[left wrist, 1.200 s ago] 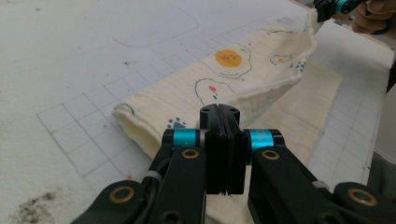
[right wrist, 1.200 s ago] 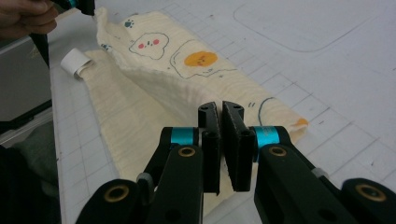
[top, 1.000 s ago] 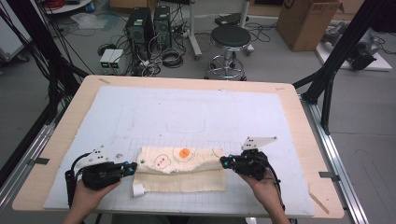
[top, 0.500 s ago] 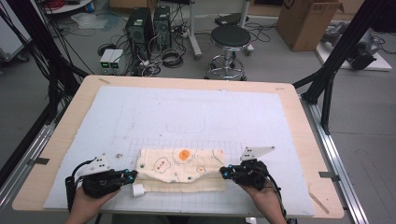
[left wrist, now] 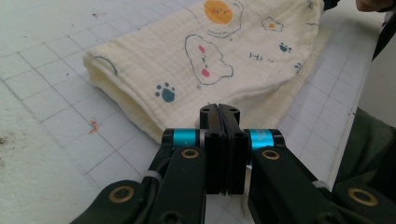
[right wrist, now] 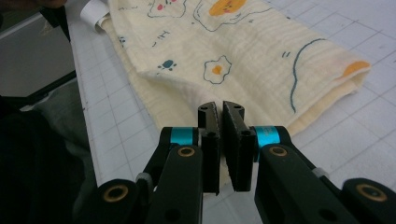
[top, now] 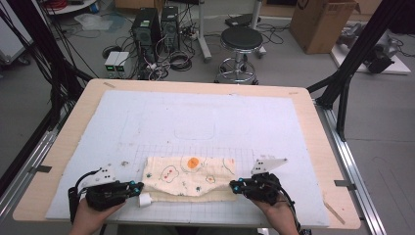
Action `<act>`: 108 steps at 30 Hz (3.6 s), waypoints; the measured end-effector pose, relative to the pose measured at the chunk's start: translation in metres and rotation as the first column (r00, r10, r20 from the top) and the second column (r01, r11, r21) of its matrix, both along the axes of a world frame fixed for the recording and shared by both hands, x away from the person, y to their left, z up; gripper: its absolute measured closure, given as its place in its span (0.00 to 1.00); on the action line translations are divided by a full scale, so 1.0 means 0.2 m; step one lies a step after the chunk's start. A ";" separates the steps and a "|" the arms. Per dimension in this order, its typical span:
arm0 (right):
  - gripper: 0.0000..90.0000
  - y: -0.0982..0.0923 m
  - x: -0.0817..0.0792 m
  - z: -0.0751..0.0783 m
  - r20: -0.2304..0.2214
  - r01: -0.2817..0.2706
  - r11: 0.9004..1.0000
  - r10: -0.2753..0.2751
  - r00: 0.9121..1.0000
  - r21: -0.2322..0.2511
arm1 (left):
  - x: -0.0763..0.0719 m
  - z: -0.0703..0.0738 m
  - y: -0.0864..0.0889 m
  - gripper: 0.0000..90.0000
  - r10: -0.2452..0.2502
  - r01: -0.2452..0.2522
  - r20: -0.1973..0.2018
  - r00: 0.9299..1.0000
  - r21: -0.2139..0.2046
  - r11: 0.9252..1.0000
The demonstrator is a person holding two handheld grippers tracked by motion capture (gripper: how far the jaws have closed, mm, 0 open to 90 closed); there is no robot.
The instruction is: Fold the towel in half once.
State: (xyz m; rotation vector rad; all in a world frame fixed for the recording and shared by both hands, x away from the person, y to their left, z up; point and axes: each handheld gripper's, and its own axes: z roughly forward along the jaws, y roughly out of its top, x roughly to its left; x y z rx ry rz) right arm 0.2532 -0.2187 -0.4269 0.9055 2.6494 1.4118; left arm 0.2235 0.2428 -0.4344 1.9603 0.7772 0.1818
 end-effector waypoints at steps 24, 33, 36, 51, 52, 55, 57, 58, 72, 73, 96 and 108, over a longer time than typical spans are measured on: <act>0.78 -0.02 -0.07 0.02 -0.021 -0.045 0.998 0.046 0.999 0.046 | -0.05 0.02 0.02 0.75 -0.057 0.056 -0.011 0.998 -0.050 0.997; 0.82 0.07 -0.02 0.01 -0.024 -0.077 0.997 0.078 0.997 0.024 | 0.02 0.03 -0.07 0.79 -0.069 0.069 0.005 0.998 -0.049 0.996; 0.84 0.09 0.00 -0.02 -0.039 -0.087 0.996 0.087 0.995 -0.009 | 0.03 0.02 -0.10 0.86 -0.080 0.080 0.001 0.997 -0.026 0.996; 0.86 0.03 -0.03 -0.07 -0.048 -0.068 0.994 0.064 0.997 -0.085 | 0.02 -0.04 -0.08 0.93 -0.094 0.100 -0.068 0.993 0.095 0.990; 0.86 0.03 -0.03 -0.07 -0.041 -0.070 0.994 0.066 0.997 -0.084 | 0.02 -0.05 -0.08 0.93 -0.095 0.102 -0.070 0.993 0.100 0.990; 0.85 0.02 -0.04 -0.08 -0.033 -0.070 0.994 0.067 0.997 -0.083 | 0.02 -0.05 -0.08 0.92 -0.094 0.101 -0.076 0.993 0.096 0.990; 0.85 0.03 -0.04 -0.08 -0.031 -0.070 0.994 0.068 0.997 -0.080 | 0.02 -0.05 -0.07 0.92 -0.091 0.098 -0.076 0.993 0.093 0.991; 0.83 0.03 -0.04 -0.08 -0.034 -0.068 0.994 0.065 0.997 -0.082 | 0.02 -0.05 -0.07 0.90 -0.087 0.093 -0.073 0.994 0.083 0.992; 0.94 0.20 0.16 0.12 0.055 -0.054 0.999 0.054 0.997 0.005 | 0.23 0.10 -0.28 0.91 -0.082 0.079 0.046 0.996 0.050 0.996; 0.96 0.22 0.19 0.12 0.056 -0.057 0.998 0.056 0.997 0.008 | 0.25 0.10 -0.30 0.93 -0.078 0.077 0.044 0.996 0.039 0.996; 0.98 0.45 0.48 -0.06 -0.029 0.000 0.990 -0.005 1.000 -0.139 | 0.50 -0.02 -0.42 0.99 0.016 -0.015 0.000 1.000 0.236 0.972; 0.97 0.29 0.43 -0.07 -0.030 0.053 0.992 -0.056 0.998 -0.111 | 0.48 -0.04 -0.29 0.98 0.070 -0.069 0.000 0.998 0.186 0.980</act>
